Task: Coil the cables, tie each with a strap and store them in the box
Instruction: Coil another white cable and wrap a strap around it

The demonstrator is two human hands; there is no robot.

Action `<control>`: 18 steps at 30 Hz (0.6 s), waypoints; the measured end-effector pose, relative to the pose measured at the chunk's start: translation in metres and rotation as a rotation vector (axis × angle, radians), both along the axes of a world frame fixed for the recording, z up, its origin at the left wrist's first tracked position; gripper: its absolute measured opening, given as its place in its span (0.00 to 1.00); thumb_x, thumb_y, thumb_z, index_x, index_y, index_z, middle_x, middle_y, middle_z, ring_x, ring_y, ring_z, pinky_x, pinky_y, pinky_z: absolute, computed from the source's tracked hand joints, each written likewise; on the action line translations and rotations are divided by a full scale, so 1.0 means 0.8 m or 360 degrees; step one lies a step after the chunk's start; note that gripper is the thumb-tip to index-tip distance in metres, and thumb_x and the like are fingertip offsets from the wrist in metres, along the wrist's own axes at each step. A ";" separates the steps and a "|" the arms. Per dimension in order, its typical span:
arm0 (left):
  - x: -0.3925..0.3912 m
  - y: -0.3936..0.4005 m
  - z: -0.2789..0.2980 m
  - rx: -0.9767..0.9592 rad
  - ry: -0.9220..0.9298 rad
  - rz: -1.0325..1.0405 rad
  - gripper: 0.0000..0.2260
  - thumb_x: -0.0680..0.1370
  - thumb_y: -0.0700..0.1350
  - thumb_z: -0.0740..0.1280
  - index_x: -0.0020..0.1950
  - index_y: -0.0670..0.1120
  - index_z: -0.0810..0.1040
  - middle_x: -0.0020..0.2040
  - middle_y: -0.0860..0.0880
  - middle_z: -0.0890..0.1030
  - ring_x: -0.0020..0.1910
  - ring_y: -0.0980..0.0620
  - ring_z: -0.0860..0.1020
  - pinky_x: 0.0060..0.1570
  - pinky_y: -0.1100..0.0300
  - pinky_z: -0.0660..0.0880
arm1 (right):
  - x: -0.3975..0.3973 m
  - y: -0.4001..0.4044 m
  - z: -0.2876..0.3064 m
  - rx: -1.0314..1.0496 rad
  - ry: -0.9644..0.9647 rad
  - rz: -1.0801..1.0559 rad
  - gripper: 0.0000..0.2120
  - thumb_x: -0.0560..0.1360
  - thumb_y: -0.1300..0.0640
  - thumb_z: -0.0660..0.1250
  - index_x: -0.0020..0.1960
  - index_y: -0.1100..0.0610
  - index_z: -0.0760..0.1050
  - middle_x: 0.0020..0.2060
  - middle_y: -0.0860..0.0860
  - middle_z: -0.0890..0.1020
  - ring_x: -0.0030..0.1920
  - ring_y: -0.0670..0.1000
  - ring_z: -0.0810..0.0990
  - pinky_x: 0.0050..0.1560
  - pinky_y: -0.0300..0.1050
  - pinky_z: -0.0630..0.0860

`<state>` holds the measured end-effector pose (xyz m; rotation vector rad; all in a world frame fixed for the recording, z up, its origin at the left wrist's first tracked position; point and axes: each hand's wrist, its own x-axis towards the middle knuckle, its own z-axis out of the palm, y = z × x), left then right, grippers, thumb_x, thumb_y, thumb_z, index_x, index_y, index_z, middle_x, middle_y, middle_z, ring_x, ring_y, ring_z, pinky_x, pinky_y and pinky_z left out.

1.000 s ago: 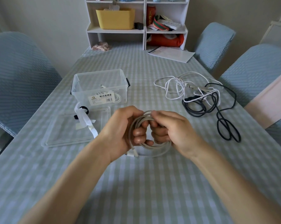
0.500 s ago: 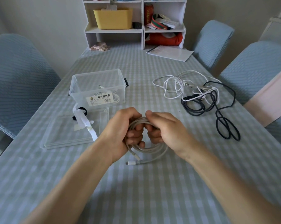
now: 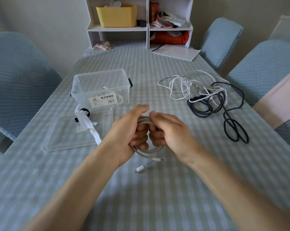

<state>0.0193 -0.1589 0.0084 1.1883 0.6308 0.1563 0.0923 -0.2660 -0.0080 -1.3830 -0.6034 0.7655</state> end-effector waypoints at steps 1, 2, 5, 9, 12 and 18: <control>0.001 -0.001 0.000 0.0043 0.0004 0.0017 0.23 0.78 0.52 0.67 0.25 0.45 0.70 0.23 0.50 0.58 0.21 0.53 0.55 0.23 0.61 0.60 | 0.000 0.000 0.000 -0.0013 -0.0020 -0.0006 0.21 0.84 0.54 0.55 0.34 0.59 0.67 0.23 0.47 0.61 0.26 0.47 0.60 0.27 0.37 0.60; 0.002 -0.003 -0.002 0.0041 -0.0011 0.0047 0.22 0.78 0.51 0.68 0.26 0.45 0.71 0.24 0.49 0.57 0.21 0.53 0.55 0.22 0.61 0.58 | 0.000 0.000 -0.003 -0.0022 -0.0024 -0.0019 0.21 0.84 0.53 0.56 0.34 0.58 0.69 0.22 0.47 0.63 0.25 0.47 0.61 0.28 0.38 0.62; 0.002 0.002 -0.005 -0.0199 -0.0129 0.0202 0.19 0.77 0.48 0.68 0.30 0.47 0.64 0.26 0.50 0.56 0.20 0.54 0.53 0.19 0.63 0.53 | 0.000 0.002 -0.012 0.0008 -0.0011 -0.0087 0.22 0.83 0.49 0.58 0.34 0.55 0.78 0.25 0.51 0.73 0.30 0.50 0.73 0.36 0.43 0.71; -0.002 0.027 0.001 -0.0468 -0.0341 0.0511 0.23 0.78 0.46 0.65 0.26 0.50 0.59 0.22 0.53 0.54 0.19 0.56 0.52 0.17 0.64 0.52 | 0.009 0.003 -0.020 0.0150 0.0143 -0.0051 0.15 0.80 0.50 0.62 0.45 0.58 0.83 0.37 0.57 0.84 0.37 0.54 0.81 0.40 0.48 0.76; -0.003 0.039 -0.001 -0.0527 -0.0437 0.0633 0.22 0.79 0.46 0.63 0.28 0.50 0.58 0.21 0.53 0.55 0.18 0.56 0.53 0.17 0.63 0.53 | 0.012 0.000 -0.018 0.0100 0.0146 0.0142 0.12 0.79 0.56 0.61 0.50 0.61 0.80 0.39 0.59 0.84 0.39 0.56 0.83 0.39 0.45 0.77; -0.005 0.046 -0.006 -0.0710 -0.0534 0.0834 0.21 0.80 0.45 0.60 0.29 0.50 0.57 0.21 0.53 0.55 0.18 0.56 0.53 0.17 0.64 0.53 | 0.005 -0.001 -0.021 -0.0035 0.0037 0.0279 0.15 0.81 0.68 0.54 0.55 0.61 0.79 0.41 0.59 0.85 0.38 0.55 0.83 0.39 0.44 0.77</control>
